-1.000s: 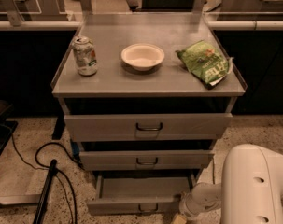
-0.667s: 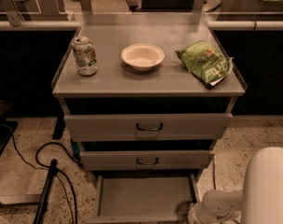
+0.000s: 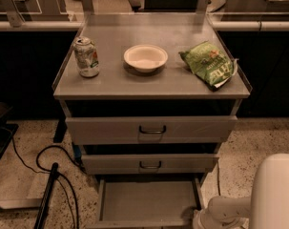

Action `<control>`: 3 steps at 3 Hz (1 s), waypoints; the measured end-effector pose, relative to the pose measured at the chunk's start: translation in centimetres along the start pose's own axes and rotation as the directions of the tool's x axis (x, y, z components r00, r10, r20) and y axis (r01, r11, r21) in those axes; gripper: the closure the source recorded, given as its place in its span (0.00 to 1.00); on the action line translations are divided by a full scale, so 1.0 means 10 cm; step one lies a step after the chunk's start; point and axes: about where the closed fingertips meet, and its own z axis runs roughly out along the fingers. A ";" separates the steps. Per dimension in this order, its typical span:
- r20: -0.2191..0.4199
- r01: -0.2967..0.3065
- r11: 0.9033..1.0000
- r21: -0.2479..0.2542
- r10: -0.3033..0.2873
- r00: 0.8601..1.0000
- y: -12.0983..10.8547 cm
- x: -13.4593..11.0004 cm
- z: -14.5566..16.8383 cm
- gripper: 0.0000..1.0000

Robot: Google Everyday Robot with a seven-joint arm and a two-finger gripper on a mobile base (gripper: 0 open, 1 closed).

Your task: Open bottom drawer

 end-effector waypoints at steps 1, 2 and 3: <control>-0.019 -0.016 0.999 -0.028 0.015 1.000 0.09 0.16 0.05 0.00; -0.049 -0.026 0.999 -0.042 0.024 0.999 0.17 0.29 0.14 0.00; -0.062 -0.029 0.998 -0.051 0.026 0.998 0.19 0.35 0.21 0.00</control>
Offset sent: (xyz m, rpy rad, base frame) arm -0.0429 -0.0141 -0.0308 -0.0429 0.0966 0.0026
